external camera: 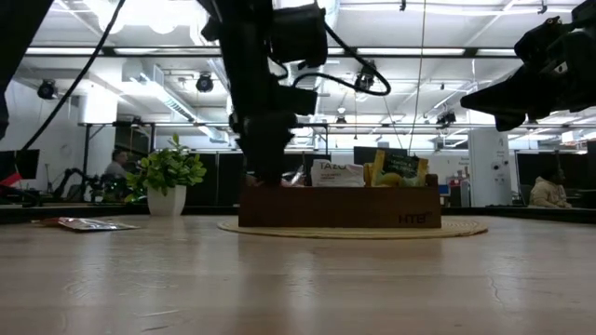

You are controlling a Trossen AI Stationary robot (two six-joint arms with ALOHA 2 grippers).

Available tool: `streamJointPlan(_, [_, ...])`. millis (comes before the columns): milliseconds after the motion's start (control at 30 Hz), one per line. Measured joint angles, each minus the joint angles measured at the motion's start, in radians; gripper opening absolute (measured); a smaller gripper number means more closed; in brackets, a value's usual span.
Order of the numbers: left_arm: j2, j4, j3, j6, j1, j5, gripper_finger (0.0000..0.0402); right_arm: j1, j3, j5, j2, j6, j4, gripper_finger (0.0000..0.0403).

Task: Pick & Place Tea
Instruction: Put the orange tea bag into the left section of the wooden organizer

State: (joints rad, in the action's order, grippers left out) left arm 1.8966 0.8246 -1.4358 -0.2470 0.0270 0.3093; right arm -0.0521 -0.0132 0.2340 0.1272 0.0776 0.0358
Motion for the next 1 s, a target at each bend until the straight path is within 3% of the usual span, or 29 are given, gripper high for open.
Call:
streamJointPlan(200, [0.039, -0.138, 0.014, -0.045, 0.018, 0.005, 0.0362, 0.0, 0.0, 0.0, 0.0, 0.0, 0.0, 0.0009])
streamJointPlan(667, [0.033, 0.09, -0.172, -0.063, 0.01, -0.037, 0.0362, 0.0, 0.0, 0.0, 0.0, 0.0, 0.0, 0.0009])
streamJointPlan(800, [0.032, 0.054, -0.167, -0.049, 0.016, 0.007, 0.0362, 0.0, 0.0, 0.0, 0.0, 0.0, 0.0, 0.0009])
streamJointPlan(1000, [0.05, -0.088, -0.085, -0.044, 0.046, -0.035, 0.0362, 0.0, 0.0, 0.0, 0.0, 0.0, 0.0, 0.0008])
